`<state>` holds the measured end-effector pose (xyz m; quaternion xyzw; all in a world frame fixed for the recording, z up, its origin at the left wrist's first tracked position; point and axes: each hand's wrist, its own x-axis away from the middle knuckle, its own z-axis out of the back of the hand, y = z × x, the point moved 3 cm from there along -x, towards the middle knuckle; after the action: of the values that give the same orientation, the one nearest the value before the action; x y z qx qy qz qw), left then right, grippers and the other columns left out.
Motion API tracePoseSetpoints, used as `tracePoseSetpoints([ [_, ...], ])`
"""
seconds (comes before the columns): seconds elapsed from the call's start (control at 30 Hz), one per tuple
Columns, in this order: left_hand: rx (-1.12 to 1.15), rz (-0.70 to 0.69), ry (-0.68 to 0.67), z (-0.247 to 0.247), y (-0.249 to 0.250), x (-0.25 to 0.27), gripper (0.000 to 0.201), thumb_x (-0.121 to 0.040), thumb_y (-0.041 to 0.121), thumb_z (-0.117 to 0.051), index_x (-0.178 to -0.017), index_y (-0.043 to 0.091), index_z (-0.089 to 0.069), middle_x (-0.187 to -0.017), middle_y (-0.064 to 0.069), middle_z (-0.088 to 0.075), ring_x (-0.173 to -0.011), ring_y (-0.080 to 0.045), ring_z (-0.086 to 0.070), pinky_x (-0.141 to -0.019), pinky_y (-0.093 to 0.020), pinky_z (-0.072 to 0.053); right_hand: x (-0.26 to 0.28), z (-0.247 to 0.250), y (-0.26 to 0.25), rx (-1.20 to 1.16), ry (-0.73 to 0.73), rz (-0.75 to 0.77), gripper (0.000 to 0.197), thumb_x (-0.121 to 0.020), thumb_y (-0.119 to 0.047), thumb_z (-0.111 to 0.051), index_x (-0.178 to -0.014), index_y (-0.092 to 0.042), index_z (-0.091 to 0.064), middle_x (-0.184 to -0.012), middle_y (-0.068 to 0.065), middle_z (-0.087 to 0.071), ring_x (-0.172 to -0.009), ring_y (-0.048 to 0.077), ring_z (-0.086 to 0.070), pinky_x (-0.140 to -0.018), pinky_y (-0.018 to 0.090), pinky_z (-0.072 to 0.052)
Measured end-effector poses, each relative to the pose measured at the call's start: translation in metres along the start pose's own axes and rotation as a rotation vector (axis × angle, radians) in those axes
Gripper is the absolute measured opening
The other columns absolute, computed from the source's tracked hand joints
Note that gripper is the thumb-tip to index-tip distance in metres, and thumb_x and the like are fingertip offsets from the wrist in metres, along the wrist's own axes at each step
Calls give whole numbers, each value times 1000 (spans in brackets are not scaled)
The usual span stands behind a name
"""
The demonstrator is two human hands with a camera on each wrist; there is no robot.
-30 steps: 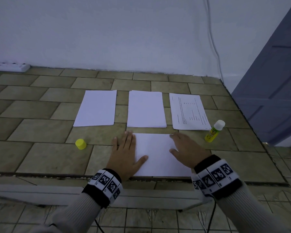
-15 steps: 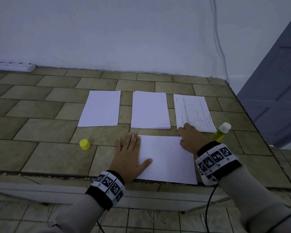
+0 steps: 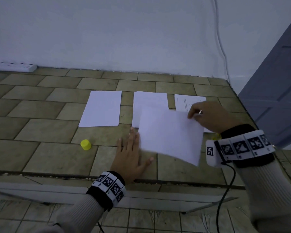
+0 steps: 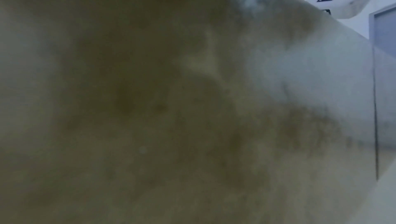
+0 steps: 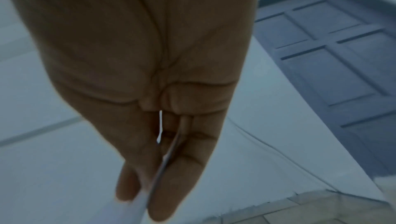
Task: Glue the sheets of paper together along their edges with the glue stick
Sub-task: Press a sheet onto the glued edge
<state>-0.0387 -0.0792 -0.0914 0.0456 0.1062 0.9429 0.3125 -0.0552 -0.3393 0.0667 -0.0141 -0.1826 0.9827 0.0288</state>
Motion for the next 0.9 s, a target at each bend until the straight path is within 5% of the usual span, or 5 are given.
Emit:
tracePoseSetpoints([
  [0.3, -16, 6, -6, -1, 0, 2, 105, -80, 81, 9, -155, 9, -1, -162, -10, 12, -150, -21, 6, -120, -49, 6, -47, -57, 19, -657, 104, -277, 25, -88, 4, -58, -112, 3, -62, -113, 18, -60, -77, 27, -67, -67, 28, -60],
  [0.5, -55, 21, -49, 0, 1, 0, 108, -75, 81, 15, -156, 12, -3, -163, -6, 6, -149, -17, 14, -119, -48, 11, -61, -103, 9, -763, 84, -386, 39, -87, 10, -58, -125, 8, -53, -83, -3, -47, -72, 32, -62, -71, 32, -59],
  [0.63, -71, 27, -59, 1, 2, 1, 111, -72, 81, 20, -156, 12, -5, -163, -6, 7, -149, -17, 14, -120, -49, 11, -70, -114, 4, -674, 66, -399, 41, -86, 5, -62, -125, 3, -54, -114, 14, -58, -59, 17, -63, -52, 11, -50],
  [0.77, -63, 29, -50, 1, 1, 1, 109, -74, 81, 17, -156, 13, -7, -164, -5, 5, -149, -16, 13, -120, -48, 10, -76, -116, 3, -290, 35, -337, 45, -87, -16, -66, -129, -7, -52, -131, 12, -54, -116, 23, -54, -92, 26, -43],
  [0.9, -68, 30, -45, 1, 2, 1, 108, -75, 81, 16, -156, 13, -10, -164, -5, 2, -150, -17, 11, -120, -48, 11, -77, -120, 4, -211, -18, -369, 49, -88, -23, -66, -131, -9, -49, -135, 10, -51, -122, 26, -49, -98, 33, -43],
])
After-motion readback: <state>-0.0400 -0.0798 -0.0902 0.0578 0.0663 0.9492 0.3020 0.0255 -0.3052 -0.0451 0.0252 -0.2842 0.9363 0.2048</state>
